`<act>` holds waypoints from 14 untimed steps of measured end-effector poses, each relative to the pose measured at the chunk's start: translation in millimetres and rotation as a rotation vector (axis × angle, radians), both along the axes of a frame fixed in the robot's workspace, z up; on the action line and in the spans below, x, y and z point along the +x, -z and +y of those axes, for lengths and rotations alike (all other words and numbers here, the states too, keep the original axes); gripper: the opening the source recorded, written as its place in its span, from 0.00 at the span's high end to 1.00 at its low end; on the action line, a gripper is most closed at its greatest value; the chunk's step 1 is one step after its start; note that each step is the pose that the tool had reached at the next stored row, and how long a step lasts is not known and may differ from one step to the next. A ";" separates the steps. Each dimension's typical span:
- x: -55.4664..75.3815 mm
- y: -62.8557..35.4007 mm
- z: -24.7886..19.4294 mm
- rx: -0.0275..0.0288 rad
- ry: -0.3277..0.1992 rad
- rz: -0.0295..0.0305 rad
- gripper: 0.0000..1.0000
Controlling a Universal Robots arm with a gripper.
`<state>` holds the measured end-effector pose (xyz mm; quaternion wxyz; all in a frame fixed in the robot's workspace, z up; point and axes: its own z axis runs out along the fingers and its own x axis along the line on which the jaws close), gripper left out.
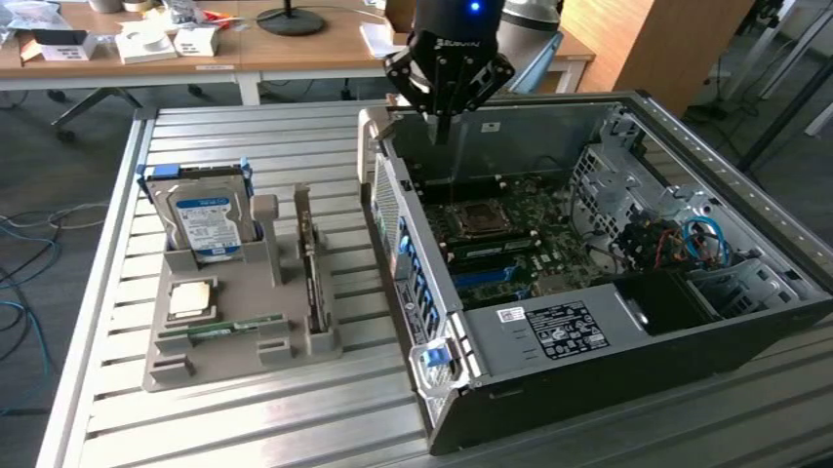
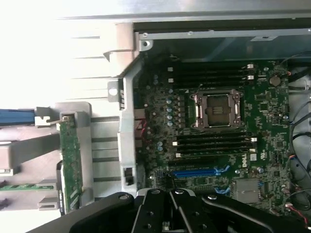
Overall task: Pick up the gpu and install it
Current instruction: 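Reach for the gpu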
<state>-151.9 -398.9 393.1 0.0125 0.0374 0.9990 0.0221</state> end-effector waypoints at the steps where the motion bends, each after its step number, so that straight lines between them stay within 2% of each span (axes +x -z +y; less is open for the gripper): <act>1: -2.7 0.0 0.0 0.0000 0.000 0.0000 0.89; 14: -36.2 0.2 0.0 0.0000 0.000 0.0000 0.89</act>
